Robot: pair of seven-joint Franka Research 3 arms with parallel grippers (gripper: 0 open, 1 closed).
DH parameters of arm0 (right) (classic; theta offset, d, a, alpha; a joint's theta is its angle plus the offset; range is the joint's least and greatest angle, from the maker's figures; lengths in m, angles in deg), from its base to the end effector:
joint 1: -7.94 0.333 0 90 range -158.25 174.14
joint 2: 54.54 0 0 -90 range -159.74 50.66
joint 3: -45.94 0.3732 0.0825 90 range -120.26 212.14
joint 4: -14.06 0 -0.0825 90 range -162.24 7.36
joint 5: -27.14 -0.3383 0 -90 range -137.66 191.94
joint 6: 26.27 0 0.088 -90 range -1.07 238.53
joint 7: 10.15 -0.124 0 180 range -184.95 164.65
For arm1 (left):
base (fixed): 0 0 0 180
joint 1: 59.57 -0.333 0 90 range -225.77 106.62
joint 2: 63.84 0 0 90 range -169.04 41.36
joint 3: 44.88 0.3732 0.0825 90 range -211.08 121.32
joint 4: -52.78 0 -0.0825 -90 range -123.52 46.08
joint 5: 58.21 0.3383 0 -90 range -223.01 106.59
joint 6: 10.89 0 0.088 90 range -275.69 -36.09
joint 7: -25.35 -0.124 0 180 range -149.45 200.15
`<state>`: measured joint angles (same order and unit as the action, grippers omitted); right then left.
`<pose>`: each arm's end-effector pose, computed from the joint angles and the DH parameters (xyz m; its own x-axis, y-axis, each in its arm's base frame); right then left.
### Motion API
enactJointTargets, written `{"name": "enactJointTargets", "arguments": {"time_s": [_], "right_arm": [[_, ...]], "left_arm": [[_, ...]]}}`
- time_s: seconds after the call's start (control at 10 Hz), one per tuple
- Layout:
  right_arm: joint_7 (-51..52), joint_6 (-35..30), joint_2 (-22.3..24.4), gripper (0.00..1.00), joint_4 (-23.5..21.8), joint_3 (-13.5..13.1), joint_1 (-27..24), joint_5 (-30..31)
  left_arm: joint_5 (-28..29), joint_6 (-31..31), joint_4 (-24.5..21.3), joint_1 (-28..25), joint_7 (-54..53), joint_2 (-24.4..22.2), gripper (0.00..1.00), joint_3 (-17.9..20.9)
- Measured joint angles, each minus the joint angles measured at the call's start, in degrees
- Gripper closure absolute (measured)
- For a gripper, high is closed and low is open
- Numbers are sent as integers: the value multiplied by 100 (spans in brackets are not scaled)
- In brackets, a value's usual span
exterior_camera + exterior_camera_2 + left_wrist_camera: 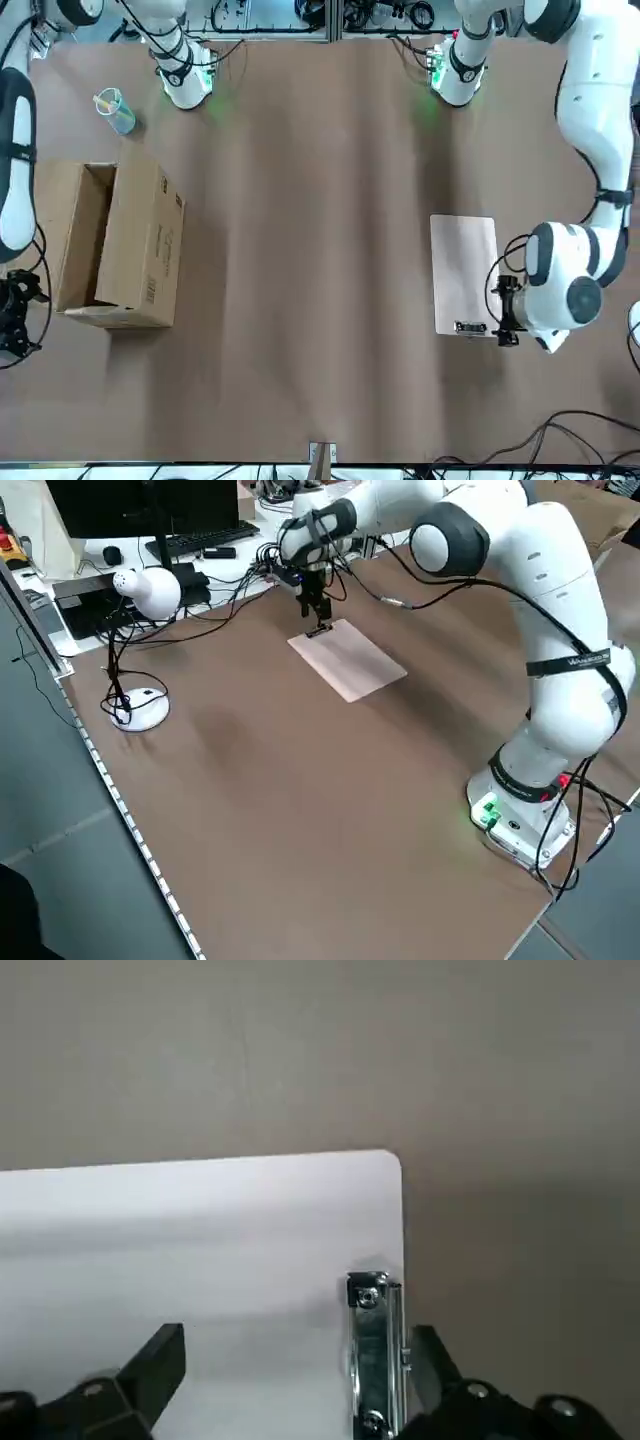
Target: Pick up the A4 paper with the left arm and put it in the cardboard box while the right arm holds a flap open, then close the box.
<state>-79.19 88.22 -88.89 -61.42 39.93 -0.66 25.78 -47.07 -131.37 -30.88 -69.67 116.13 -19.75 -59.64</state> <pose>0.7042 -0.1614 0.4425 0.1199 -0.9907 0.0644 -0.9901 -0.1241 -0.0654 0.7102 -0.0051 0.2791 0.1129 0.9934 -0.0203 0.9885 -0.1144 -0.0986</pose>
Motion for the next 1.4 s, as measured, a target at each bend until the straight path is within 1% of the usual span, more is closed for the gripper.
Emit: {"name": "enactJointTargets", "arguments": {"time_s": [0.3,0.5,0.7,0.8,1.0,1.1,1.2,1.3,1.4], "right_arm": [[-1,37,-166,0,-132,15,4,0],[-3,63,-166,0,-135,9,-1,0],[-3,64,-176,3,-166,6,-3,42],[-3,64,-201,6,-177,7,-3,75],[-3,67,-241,9,-188,12,-1,102],[-4,68,-241,25,-192,11,-2,102],[-7,68,-241,33,-192,9,-3,102],[-8,70,-241,37,-192,8,-3,102],[-9,75,-241,54,-191,8,-3,102]], "left_arm": [[1,-129,298,200,0,243,0,60],[1,-320,409,511,-1,456,0,371],[1,-499,454,655,-1,603,0,462],[1,-593,487,657,-1,642,0,463],[1,-684,536,657,-1,695,1,466],[1,-698,542,657,-1,719,6,466],[1,-706,543,657,-1,733,14,466],[1,-706,543,657,-1,741,16,466],[1,-707,543,657,-1,745,18,466]]}}
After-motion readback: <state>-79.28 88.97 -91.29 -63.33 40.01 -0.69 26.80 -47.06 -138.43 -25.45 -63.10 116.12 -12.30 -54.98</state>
